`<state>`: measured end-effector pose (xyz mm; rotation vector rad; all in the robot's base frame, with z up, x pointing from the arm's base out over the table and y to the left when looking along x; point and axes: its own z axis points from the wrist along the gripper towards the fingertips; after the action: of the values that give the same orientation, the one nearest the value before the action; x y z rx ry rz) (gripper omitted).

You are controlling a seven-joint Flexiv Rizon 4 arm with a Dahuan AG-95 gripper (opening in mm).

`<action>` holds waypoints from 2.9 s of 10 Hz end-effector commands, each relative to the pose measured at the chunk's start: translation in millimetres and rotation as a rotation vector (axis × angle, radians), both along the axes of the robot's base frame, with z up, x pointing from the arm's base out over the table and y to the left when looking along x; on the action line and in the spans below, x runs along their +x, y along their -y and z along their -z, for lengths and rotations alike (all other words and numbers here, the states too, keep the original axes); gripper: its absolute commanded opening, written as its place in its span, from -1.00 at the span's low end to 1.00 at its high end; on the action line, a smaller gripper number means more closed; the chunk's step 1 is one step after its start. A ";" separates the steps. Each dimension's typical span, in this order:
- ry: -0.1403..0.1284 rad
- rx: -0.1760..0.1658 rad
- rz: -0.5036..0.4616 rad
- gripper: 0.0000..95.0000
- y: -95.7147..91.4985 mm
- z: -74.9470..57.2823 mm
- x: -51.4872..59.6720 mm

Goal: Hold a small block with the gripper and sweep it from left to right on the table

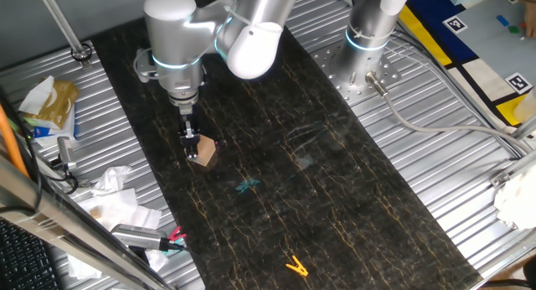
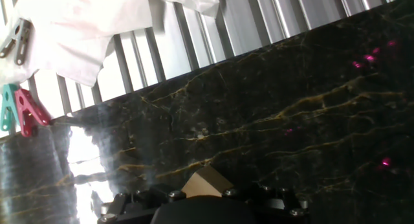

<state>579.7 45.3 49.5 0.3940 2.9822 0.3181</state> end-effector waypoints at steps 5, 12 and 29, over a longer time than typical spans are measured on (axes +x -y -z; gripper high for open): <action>0.006 0.013 0.010 0.60 -2.1 -1.9 2.1; 0.005 0.015 0.010 0.60 -17.0 -8.4 13.4; 0.001 -0.070 -0.082 0.60 -36.2 -8.8 17.6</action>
<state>597.6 81.6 57.9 0.2613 3.0021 0.2169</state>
